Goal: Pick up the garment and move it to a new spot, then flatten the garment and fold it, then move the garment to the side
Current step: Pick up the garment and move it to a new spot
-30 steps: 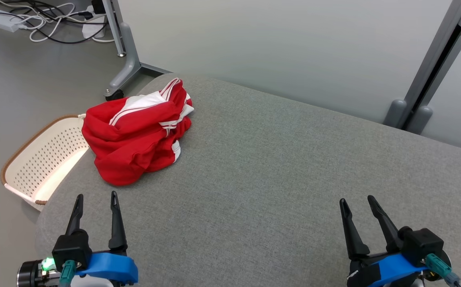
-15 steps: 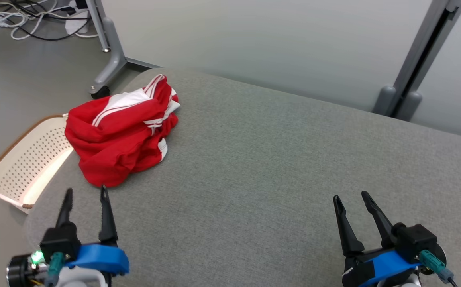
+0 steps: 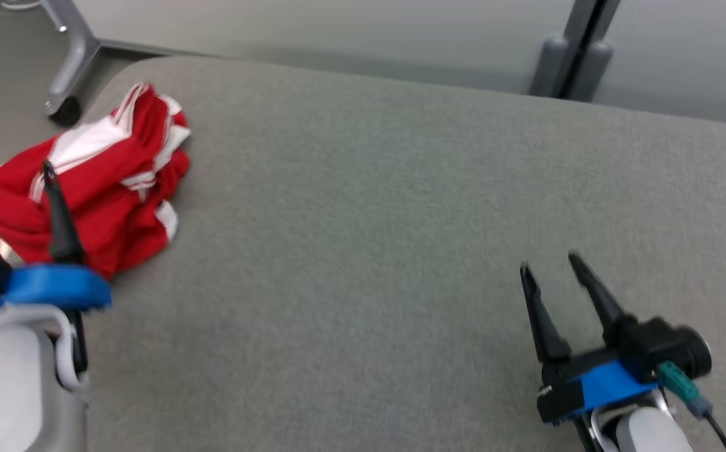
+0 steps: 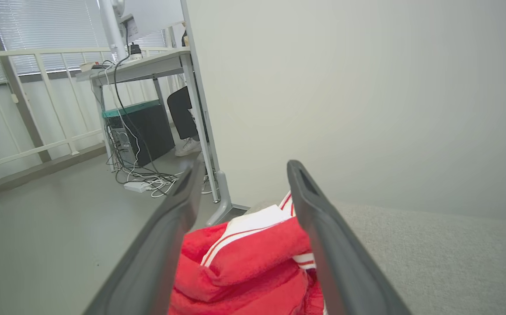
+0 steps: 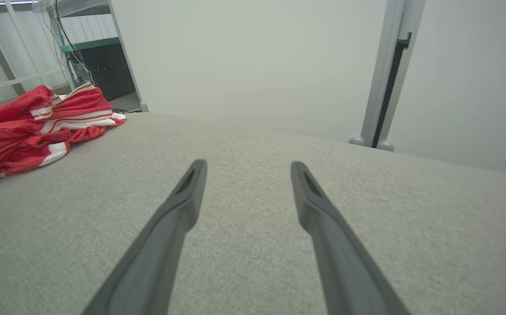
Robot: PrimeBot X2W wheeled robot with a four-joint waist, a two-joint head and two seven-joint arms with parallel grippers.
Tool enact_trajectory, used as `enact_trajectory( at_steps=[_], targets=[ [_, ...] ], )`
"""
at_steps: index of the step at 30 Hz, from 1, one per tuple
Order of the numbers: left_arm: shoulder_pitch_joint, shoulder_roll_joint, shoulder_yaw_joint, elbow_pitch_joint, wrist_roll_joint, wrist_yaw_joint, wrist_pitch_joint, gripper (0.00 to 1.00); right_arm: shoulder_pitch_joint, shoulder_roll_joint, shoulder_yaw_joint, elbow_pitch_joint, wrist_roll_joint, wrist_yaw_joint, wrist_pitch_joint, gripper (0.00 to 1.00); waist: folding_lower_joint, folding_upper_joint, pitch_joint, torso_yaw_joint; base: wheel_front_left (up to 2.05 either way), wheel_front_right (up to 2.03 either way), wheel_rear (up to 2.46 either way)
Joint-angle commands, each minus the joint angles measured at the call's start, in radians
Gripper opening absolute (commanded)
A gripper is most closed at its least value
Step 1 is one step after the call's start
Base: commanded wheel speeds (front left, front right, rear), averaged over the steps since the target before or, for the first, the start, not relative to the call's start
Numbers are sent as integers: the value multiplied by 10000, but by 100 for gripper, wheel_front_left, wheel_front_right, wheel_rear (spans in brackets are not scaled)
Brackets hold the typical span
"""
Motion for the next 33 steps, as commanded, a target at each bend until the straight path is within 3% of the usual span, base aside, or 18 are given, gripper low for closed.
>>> enact_trajectory(
  at_steps=[1,10,18,24,33],
  targets=[
    [-328,100,95,98,2,-65,-32,100,-204,-117,-19,-117,-76,4,-31,100,-1,-1,169,-94,0,0,0],
    [-2096,1041,486,1442,-60,-269,-30,100,-673,-344,64,-1118,-487,4,-31,100,-1,-1,1404,-1063,0,0,0],
    [-3261,1739,292,4237,26,-639,176,100,-885,-487,255,-1918,-582,4,-33,100,-1,-1,2116,-1538,0,0,0],
    [-3830,1920,63,5971,-95,-914,778,100,-901,-483,252,-2101,-558,4,-31,100,-1,-1,2279,-1588,0,0,0],
    [-4314,1761,-31,7956,-744,-1304,2328,100,-915,-426,373,-1994,-446,4,-31,100,-1,-1,2136,-1504,0,0,0]
  ],
)
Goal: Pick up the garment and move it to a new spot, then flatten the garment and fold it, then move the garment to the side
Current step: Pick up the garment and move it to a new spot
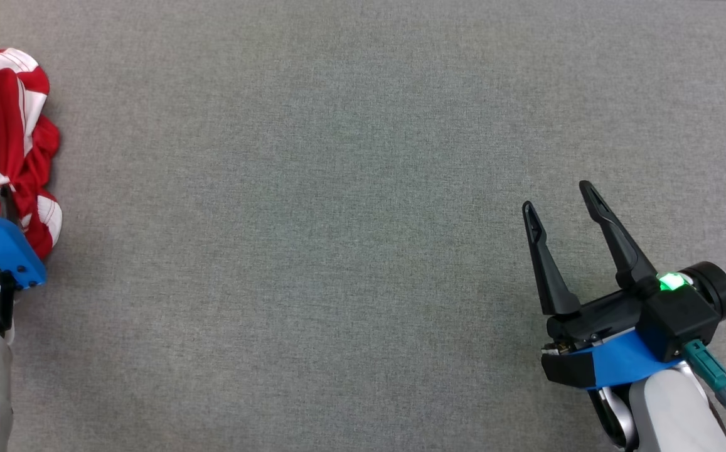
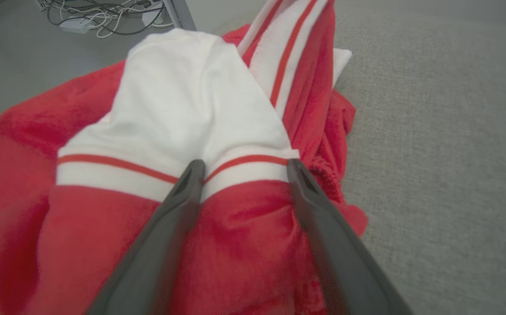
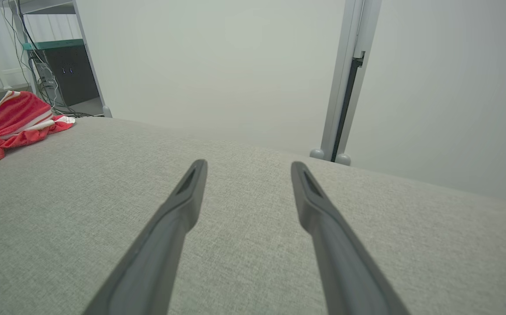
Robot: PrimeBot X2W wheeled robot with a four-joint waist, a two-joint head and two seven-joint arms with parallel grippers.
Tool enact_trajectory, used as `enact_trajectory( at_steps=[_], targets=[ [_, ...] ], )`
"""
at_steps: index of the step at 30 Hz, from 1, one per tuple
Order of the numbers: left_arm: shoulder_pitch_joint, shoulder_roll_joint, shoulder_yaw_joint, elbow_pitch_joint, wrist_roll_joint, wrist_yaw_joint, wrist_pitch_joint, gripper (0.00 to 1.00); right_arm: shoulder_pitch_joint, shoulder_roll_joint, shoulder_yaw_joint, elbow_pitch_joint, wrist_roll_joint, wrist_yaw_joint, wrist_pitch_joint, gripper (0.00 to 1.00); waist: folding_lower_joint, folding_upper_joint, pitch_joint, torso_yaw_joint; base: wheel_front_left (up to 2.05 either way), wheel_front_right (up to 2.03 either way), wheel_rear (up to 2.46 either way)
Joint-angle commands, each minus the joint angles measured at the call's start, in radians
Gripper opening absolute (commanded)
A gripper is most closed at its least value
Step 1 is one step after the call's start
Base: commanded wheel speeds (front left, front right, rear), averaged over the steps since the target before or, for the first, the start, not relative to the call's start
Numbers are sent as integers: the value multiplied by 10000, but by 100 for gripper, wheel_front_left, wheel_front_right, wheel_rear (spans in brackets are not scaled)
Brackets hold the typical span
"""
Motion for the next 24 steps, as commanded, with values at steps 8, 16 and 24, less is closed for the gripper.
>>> enact_trajectory(
  at_steps=[8,16,24],
  targets=[
    [37,-265,-312,655,-676,-144,753,0,-121,80,154,50,218,4,-31,100,1,-2,-294,-93,0,0,0],
    [-297,110,-1035,-91,-1145,-140,-45,0,152,201,143,136,319,5,-31,100,1,-2,-841,-101,0,0,0],
    [-718,548,-2104,-1279,-1076,-129,-1234,0,225,345,230,398,715,5,-31,100,1,-2,-1532,-137,0,0,0]
  ],
)
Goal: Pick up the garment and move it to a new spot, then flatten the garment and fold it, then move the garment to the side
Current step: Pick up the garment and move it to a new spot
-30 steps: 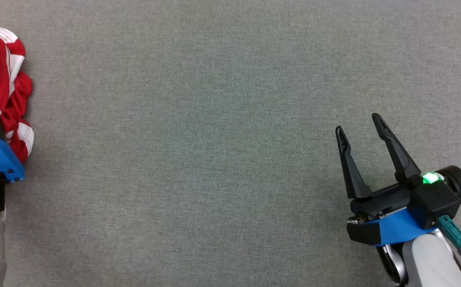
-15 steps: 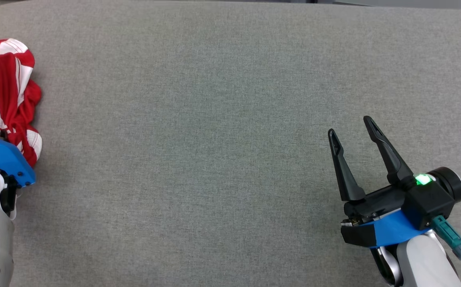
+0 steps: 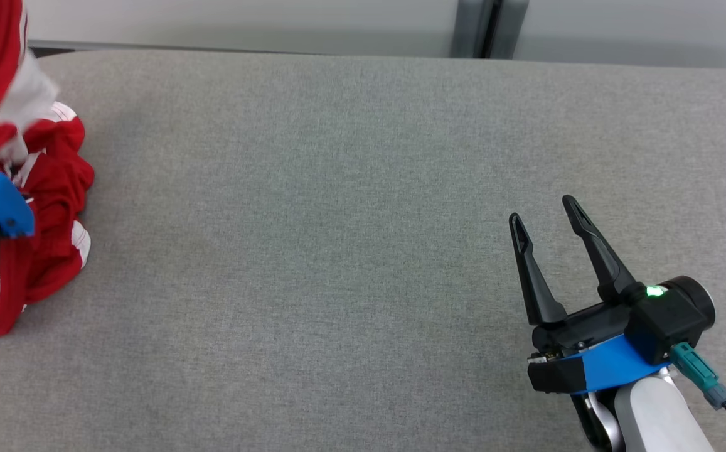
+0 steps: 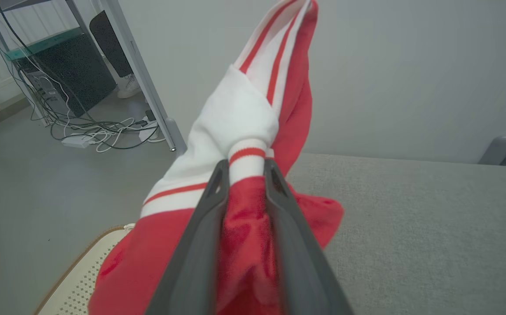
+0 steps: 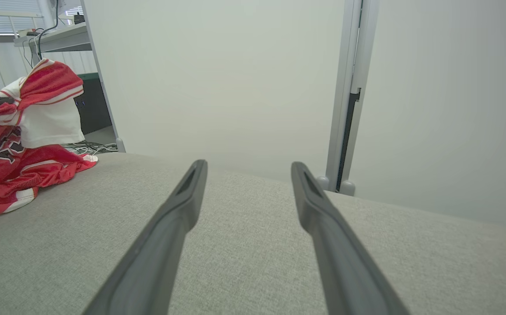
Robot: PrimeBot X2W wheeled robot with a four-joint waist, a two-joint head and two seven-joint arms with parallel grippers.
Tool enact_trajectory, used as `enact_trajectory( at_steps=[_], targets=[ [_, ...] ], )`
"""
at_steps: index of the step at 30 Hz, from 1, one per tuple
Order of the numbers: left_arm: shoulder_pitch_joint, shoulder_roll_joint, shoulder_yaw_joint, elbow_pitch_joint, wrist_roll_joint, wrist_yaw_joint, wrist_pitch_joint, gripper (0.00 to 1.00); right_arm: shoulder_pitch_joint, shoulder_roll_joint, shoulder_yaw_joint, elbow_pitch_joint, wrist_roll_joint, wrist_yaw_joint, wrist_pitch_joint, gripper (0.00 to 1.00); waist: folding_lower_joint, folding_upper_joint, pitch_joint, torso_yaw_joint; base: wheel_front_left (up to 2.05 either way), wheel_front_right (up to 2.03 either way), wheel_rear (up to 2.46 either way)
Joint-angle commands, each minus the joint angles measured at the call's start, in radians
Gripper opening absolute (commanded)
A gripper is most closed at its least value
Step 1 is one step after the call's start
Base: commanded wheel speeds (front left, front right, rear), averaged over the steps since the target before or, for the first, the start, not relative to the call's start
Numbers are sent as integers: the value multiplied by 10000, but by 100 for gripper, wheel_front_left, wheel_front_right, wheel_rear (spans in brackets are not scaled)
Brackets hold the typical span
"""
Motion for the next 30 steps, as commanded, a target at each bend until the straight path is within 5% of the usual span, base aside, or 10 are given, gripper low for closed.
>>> enact_trajectory(
  at_steps=[1,10,17,30],
  targets=[
    [-295,137,-187,-345,30,-40,-275,0,148,44,10,47,117,5,-31,100,1,0,-176,-91,0,0,0],
    [-708,386,-1026,-2892,33,-39,-953,0,392,105,2,94,369,5,-31,100,1,0,-745,-503,0,0,0],
    [-960,399,-1750,-5620,-299,-39,-709,0,548,111,167,73,930,5,-33,100,1,0,-1078,-1608,0,0,0],
    [-774,-703,-2913,-7694,-403,99,471,0,367,111,473,110,1547,5,-31,100,1,0,-866,-3362,0,0,0]
  ],
)
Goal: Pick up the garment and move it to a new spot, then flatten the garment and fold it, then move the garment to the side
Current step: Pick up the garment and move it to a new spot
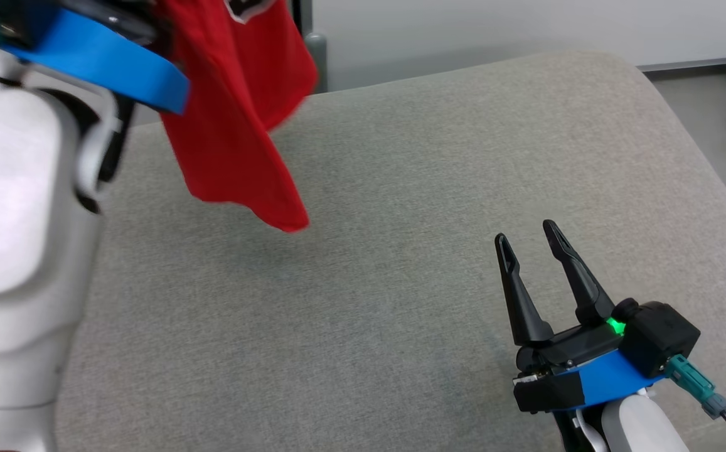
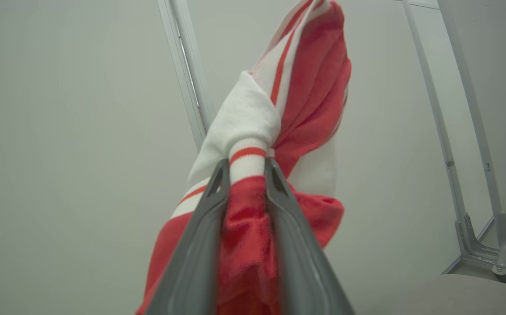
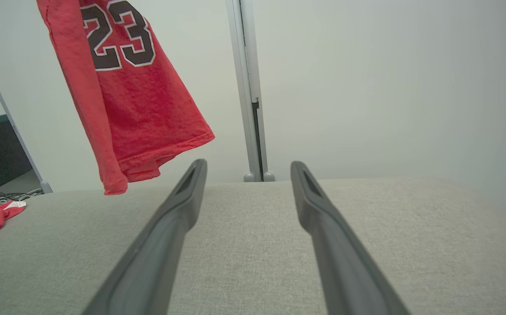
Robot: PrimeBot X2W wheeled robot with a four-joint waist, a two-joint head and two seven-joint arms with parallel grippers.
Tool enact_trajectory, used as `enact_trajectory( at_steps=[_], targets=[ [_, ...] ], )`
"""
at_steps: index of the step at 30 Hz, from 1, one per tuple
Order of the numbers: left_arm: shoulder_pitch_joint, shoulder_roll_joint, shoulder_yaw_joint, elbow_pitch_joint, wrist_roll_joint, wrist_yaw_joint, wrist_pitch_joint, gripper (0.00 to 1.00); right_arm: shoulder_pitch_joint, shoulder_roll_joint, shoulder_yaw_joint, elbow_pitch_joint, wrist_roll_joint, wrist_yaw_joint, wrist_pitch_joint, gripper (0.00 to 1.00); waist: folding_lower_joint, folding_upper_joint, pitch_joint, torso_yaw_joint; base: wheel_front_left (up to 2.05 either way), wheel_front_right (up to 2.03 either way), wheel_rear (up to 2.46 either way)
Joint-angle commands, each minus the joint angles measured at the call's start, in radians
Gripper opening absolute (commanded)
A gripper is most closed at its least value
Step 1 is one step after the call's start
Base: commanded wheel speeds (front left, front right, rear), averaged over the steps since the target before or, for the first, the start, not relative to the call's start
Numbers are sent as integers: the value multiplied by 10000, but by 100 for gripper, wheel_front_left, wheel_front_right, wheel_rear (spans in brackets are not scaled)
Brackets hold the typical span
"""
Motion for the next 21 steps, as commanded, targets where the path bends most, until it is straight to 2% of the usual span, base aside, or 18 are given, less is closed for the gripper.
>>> enact_trajectory(
  at_steps=[1,9,21],
  targets=[
    [238,-110,-115,-41,-5,110,28,0,-71,7,25,-3,20,5,-31,100,0,0,-5,-122,0,0,0],
    [1846,-835,-994,746,-176,109,-163,0,-191,3,-38,40,80,5,-31,100,0,0,187,-245,0,0,0],
    [4275,-1908,-1700,3190,-715,151,-1243,0,-65,2,30,301,-102,5,-31,100,0,0,49,81,0,0,0]
  ],
)
